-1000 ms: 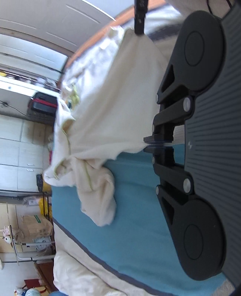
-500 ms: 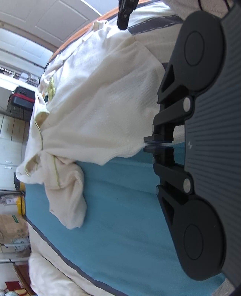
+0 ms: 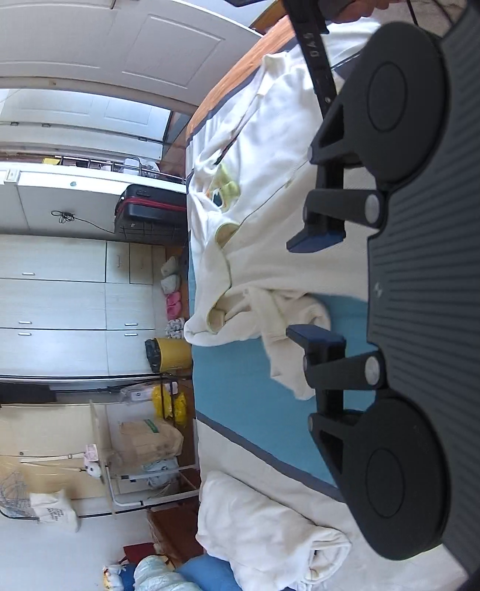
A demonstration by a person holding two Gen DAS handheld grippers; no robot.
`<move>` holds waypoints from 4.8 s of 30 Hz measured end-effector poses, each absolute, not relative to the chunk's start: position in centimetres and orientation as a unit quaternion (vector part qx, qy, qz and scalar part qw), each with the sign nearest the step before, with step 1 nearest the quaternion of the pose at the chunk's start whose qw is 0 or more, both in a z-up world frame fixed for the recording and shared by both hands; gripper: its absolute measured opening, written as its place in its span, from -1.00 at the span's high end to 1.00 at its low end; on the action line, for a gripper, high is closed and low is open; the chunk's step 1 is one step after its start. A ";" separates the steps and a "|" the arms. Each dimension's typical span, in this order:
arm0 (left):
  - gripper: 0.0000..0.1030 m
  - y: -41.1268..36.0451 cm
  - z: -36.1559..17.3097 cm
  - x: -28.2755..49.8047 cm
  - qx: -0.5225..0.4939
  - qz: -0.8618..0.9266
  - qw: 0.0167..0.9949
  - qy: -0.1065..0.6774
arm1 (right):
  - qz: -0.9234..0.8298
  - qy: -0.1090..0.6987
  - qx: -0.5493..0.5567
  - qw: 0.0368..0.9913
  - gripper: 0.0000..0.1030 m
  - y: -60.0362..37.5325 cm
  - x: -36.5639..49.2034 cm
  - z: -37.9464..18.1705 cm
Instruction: Fold clothes
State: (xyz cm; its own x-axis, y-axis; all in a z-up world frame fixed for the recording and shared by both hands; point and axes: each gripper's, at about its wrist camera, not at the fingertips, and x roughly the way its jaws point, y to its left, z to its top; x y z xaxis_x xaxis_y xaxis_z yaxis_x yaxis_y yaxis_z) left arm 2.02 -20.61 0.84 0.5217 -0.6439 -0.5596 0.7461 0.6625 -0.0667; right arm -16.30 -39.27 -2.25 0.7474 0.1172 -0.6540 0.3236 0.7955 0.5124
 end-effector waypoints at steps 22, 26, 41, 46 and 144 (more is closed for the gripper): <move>0.03 -25.5 -11.1 14.9 0.058 -0.340 0.874 0.342 | -0.106 0.337 0.224 0.908 0.22 -39.4 -5.2 -7.0; 0.03 -25.7 -11.9 16.8 0.017 -0.354 0.858 0.371 | -0.092 0.327 0.245 0.908 0.22 -40.1 -4.1 -7.6; -0.21 -28.3 -12.6 16.7 0.191 -0.289 0.902 0.258 | -0.183 0.369 0.198 0.889 0.15 -41.4 -3.2 -10.4; -0.67 -26.2 -13.1 18.9 0.108 -0.367 0.861 0.335 | -0.166 0.368 0.185 0.896 0.10 -41.5 -3.2 -10.2; -0.13 -39.1 -12.0 37.1 0.028 -0.450 0.820 0.353 | -0.197 0.357 0.360 0.839 -0.33 -56.2 4.7 -6.2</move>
State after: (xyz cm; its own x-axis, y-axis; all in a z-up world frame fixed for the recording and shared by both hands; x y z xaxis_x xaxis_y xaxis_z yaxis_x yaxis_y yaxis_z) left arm 37.06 -39.11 -12.01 0.3456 -0.7182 -0.6040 0.7578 0.5932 -0.2718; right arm 4.67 -56.19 -6.21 0.6670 -0.0732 -0.7414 0.5876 0.6634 0.4632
